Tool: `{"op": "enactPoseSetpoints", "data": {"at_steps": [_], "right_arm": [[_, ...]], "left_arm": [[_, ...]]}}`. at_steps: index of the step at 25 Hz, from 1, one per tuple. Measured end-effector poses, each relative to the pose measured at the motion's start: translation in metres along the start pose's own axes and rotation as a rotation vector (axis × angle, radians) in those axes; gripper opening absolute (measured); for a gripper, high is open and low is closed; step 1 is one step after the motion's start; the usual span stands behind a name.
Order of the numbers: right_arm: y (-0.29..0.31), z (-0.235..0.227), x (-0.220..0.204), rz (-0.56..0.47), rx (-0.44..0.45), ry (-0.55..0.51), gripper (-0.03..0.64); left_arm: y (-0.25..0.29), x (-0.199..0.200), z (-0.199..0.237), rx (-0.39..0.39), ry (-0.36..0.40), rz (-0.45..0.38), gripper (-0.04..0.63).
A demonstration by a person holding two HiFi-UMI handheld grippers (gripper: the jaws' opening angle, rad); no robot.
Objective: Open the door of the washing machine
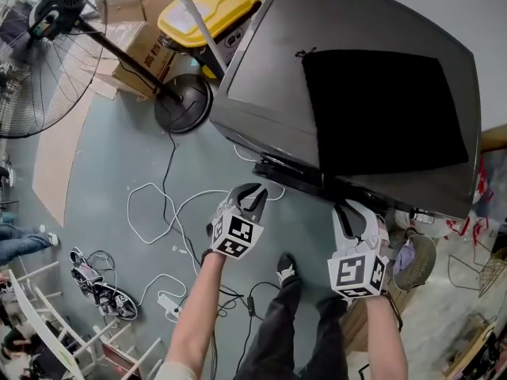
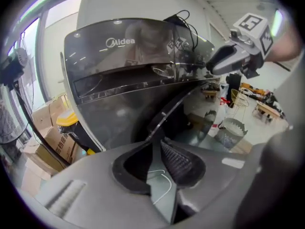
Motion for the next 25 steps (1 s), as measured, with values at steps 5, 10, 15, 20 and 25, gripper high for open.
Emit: {"op": "enactPoseSetpoints", "data": {"at_steps": [5,10,15,20,25], "right_arm": [[0.017,0.01,0.0,0.013,0.05,-0.037,0.135],[0.032,0.016,-0.004,0.036,0.082,-0.049,0.15],[0.035,0.014,-0.009,0.046,0.101,-0.039,0.14],[0.035,0.013,-0.008,0.024,0.053,0.001,0.138],[0.035,0.011,-0.007,-0.014,0.033,0.074,0.14]], "left_arm": [[0.02,-0.007,0.009,-0.052,0.05,0.041,0.207],[0.041,-0.006,0.005,-0.147,0.134,0.092,0.253],[0.055,-0.003,0.003,-0.252,0.171,0.105,0.266],[0.059,-0.001,-0.001,-0.32,0.235,0.111,0.27],[0.07,-0.007,-0.014,-0.347,0.292,0.16,0.273]]}}
Point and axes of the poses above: the fingertips, and each gripper's own axes: y forward along the fingers, z to its left, x out of its top, the point moved 2 cm from there along -y, backward along the fingers, and after that the axes turned 2 degrees about -y, right-handed, at the moved point
